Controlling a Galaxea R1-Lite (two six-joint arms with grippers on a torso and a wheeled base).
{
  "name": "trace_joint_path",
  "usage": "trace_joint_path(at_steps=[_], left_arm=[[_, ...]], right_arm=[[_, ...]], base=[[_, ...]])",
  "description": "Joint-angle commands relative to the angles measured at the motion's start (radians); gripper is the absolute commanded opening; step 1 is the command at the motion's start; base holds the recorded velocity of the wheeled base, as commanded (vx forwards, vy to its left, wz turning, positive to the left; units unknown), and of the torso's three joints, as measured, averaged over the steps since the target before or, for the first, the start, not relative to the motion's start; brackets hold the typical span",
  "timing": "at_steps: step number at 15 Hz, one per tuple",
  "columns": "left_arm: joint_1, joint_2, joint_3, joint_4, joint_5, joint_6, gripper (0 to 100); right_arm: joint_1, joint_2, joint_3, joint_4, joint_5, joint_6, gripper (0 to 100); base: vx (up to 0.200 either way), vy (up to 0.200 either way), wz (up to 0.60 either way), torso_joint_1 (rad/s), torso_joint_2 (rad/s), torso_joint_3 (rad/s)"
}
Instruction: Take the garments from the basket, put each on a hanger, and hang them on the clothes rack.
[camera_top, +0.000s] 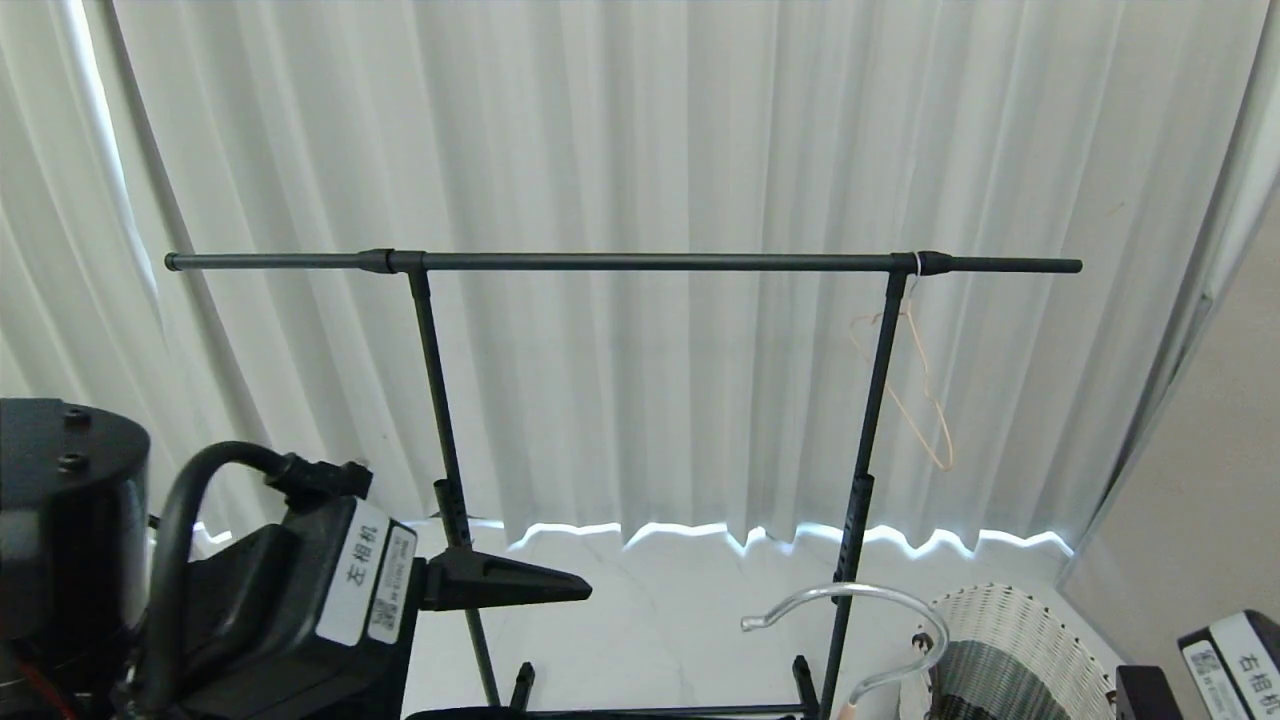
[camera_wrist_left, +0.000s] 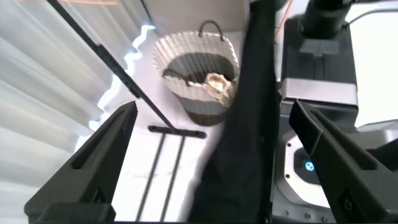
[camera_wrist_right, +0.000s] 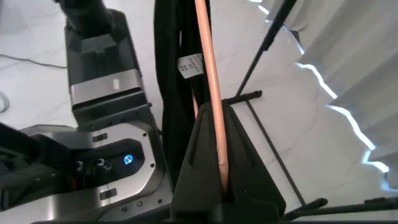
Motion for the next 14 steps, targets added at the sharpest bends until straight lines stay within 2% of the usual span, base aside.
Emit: trace_joint_path(at_steps=[1,4,8,10,11,14], left_arm=[[-0.032,0.065,-0.006,-0.001,0.000,0.000,100],[-0.094,0.091,0.011,-0.001,0.005,0.000,100],[-0.094,0.151,0.014,-0.001,0.006,0.049,100],[-0.094,0.160,0.012,-0.001,0.006,0.051,100],[-0.094,0.160,0.014,-0.001,0.006,0.057,0],[-0.094,0.167,0.014,-0.001,0.020,0.077,0]], right_arm=[[0.031,0.008,-0.002,0.000,-0.001,-0.002,0],[0.048,0.008,-0.005,0.000,-0.003,-0.005,0],[0.073,0.008,-0.009,0.000,-0.004,-0.021,0],[0.073,0.005,-0.009,0.000,-0.006,-0.021,0],[0.073,0.005,-0.009,0.000,-0.006,-0.021,0],[0.073,0.002,-0.009,-0.001,-0.012,-0.021,0]], base=[[0.000,0.000,0.00,0.000,0.00,0.000],[0.000,0.000,0.00,0.000,0.00,0.000],[0.000,0.000,0.00,0.000,0.00,0.000],[0.000,0.000,0.00,0.000,0.00,0.000],[0.000,0.000,0.00,0.000,0.00,0.000],[0.000,0.000,0.00,0.000,0.00,0.000]])
